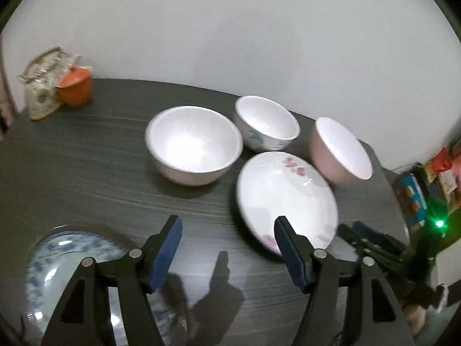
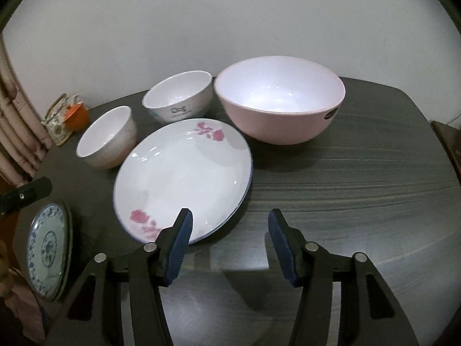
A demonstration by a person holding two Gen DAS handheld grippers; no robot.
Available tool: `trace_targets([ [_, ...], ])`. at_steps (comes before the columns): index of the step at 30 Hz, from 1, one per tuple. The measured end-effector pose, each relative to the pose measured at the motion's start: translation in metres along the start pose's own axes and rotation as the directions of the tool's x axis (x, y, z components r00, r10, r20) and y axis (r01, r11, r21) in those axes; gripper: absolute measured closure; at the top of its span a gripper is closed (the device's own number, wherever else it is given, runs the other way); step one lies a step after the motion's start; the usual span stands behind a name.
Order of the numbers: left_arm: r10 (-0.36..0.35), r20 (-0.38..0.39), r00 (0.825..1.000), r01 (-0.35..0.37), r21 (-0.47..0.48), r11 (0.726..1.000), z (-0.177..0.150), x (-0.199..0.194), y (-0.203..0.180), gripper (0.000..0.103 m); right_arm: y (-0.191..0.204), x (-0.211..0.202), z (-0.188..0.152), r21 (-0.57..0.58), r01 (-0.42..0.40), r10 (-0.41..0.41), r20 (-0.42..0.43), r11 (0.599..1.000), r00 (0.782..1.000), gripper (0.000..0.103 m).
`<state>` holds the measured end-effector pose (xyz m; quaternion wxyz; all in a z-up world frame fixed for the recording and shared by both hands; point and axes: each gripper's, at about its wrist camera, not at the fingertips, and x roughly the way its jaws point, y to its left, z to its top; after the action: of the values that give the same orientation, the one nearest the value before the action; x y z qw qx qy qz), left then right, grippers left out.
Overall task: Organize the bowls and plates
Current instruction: 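Move the left tool to the white plate with pink flowers, then grasp the white flowered plate's rim with the left tool and lift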
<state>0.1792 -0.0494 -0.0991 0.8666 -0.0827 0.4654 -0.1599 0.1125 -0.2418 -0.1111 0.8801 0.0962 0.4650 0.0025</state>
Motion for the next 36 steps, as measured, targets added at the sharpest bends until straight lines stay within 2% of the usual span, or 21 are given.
trace_targets([
  [4,-0.033,-0.022,0.999,0.033,-0.028,0.999,0.012,0.032,-0.010,0.035,-0.008,0.016,0.010,0.006,-0.001,0.001,-0.009,1.000,1.000,0.055],
  [13,-0.016,-0.083,0.996,0.014,-0.030,0.999,0.021,0.080,-0.016,0.035,-0.021,0.050,0.025,0.021,-0.033,0.034,-0.045,0.999,0.998,0.057],
  [24,-0.045,-0.119,0.992,0.036,-0.074,0.997,0.019,0.101,-0.011,0.035,-0.030,0.069,0.032,0.045,-0.080,0.082,-0.051,0.996,0.995,0.061],
  [28,-0.044,-0.121,0.992,0.036,-0.072,0.997,0.020,0.107,-0.009,0.035,-0.030,0.070,0.034,0.044,-0.103,0.105,-0.042,0.994,0.994,0.069],
  [29,-0.043,-0.125,0.991,0.035,-0.068,0.997,0.021,0.109,-0.009,0.037,-0.031,0.070,0.034,0.043,-0.111,0.113,-0.041,0.993,0.993,0.072],
  [31,-0.048,-0.137,0.989,0.040,-0.065,0.997,0.020,0.110,-0.008,0.049,-0.028,0.074,0.037,0.042,-0.125,0.126,-0.039,0.991,0.991,0.075],
  [33,-0.042,-0.151,0.988,0.032,-0.065,0.997,0.017,0.112,-0.007,0.055,-0.030,0.076,0.038,0.051,-0.134,0.136,-0.037,0.990,0.990,0.078],
  [36,-0.035,-0.149,0.988,0.025,-0.067,0.997,0.018,0.117,-0.007,0.057,-0.032,0.078,0.039,0.062,-0.150,0.153,-0.038,0.987,0.988,0.082],
])
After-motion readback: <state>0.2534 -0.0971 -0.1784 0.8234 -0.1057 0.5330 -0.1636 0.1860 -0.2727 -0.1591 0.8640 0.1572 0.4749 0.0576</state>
